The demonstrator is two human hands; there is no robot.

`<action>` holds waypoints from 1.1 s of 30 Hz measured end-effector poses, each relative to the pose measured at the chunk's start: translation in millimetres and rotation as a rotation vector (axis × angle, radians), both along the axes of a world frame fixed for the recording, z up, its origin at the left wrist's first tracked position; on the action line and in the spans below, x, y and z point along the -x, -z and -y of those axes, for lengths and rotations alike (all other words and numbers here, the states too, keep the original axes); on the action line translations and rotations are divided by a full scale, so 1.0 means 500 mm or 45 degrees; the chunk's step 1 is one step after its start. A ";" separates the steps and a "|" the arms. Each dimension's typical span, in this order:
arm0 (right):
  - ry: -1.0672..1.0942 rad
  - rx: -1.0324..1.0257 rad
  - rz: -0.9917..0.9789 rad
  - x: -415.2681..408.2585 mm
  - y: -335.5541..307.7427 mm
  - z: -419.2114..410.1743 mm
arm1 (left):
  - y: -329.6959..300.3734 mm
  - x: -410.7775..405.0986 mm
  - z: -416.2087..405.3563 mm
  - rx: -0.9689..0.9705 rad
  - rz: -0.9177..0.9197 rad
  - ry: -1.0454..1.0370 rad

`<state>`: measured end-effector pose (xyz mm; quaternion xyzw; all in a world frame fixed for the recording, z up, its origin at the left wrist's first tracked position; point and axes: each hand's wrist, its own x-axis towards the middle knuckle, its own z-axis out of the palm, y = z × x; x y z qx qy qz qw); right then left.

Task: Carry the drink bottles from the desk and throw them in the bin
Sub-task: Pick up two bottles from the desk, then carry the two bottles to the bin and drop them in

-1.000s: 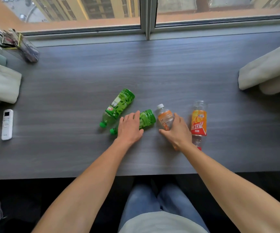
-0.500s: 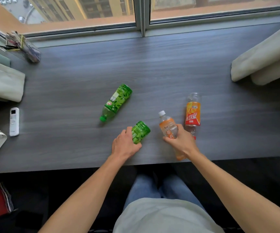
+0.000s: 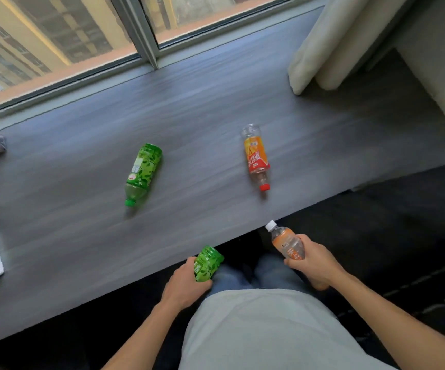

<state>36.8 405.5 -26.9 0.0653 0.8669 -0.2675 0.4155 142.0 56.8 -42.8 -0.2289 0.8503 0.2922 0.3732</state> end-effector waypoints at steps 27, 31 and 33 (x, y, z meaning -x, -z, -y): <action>2.071 0.068 0.242 -0.613 0.036 -0.336 | 0.008 0.301 -0.666 -0.051 0.014 1.261; 2.132 0.098 0.136 -0.548 0.045 -0.467 | 0.026 0.337 -0.714 0.066 0.031 1.199; 2.112 0.079 0.064 -0.503 0.042 -0.535 | 0.031 0.357 -0.725 0.127 0.054 1.131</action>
